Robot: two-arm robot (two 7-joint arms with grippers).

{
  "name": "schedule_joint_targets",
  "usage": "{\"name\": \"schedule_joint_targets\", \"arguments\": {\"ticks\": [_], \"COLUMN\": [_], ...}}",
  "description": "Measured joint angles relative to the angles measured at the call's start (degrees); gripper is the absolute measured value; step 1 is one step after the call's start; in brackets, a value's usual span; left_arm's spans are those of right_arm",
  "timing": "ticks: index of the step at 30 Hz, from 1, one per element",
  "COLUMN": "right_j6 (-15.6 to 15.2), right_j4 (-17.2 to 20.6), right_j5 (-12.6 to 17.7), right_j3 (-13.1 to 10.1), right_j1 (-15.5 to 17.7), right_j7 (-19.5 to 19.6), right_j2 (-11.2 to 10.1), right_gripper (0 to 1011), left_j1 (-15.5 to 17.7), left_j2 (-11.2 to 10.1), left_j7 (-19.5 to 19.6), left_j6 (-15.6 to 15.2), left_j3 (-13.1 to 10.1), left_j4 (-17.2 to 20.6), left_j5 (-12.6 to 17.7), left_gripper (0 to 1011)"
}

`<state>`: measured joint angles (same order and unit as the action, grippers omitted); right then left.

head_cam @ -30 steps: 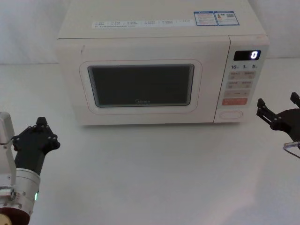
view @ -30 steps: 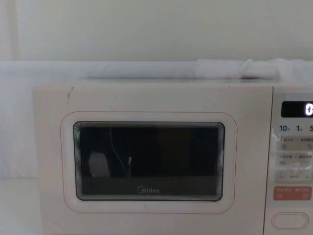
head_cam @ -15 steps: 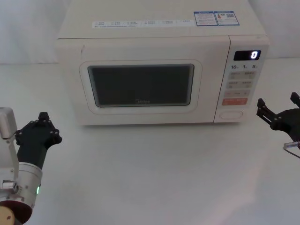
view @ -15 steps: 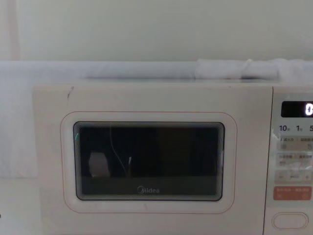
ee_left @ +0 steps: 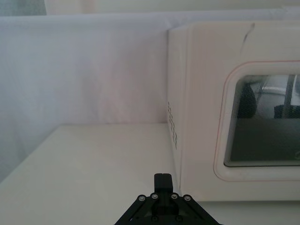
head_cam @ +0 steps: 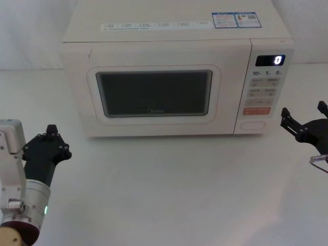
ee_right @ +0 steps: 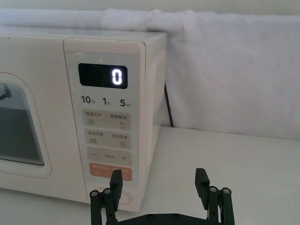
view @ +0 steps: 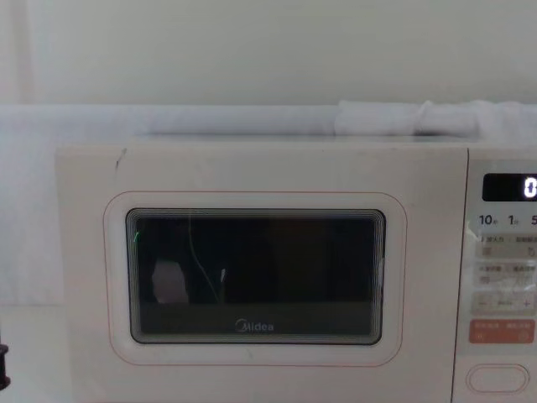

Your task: Press the button to open the microwave door with one hand; close the microwave door with the other hand.

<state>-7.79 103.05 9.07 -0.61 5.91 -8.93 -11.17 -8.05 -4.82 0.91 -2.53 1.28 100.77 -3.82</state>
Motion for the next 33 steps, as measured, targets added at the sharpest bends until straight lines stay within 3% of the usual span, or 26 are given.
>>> {"name": "schedule_joint_targets", "arguments": {"ticks": [16, 25, 33], "right_j6": [0.00, 0.00, 0.00], "right_j4": [0.00, 0.00, 0.00], "right_j5": [0.00, 0.00, 0.00], "right_j3": [0.00, 0.00, 0.00], "right_j1": [0.00, 0.00, 0.00], "right_j7": [0.00, 0.00, 0.00], "right_j2": [0.00, 0.00, 0.00], "right_gripper": [1002, 1002, 1002], "left_j1": [-0.06, -0.02, 0.02], "left_j2": [0.06, -0.01, -0.05], "left_j7": [0.00, 0.00, 0.00], "left_j6": [-0.14, -0.14, -0.13], "left_j3": [-0.07, -0.07, -0.07], "left_j4": [0.11, 0.11, 0.11], "left_j5": [0.09, 0.00, -0.06], "left_gripper": [4, 232, 515]}}
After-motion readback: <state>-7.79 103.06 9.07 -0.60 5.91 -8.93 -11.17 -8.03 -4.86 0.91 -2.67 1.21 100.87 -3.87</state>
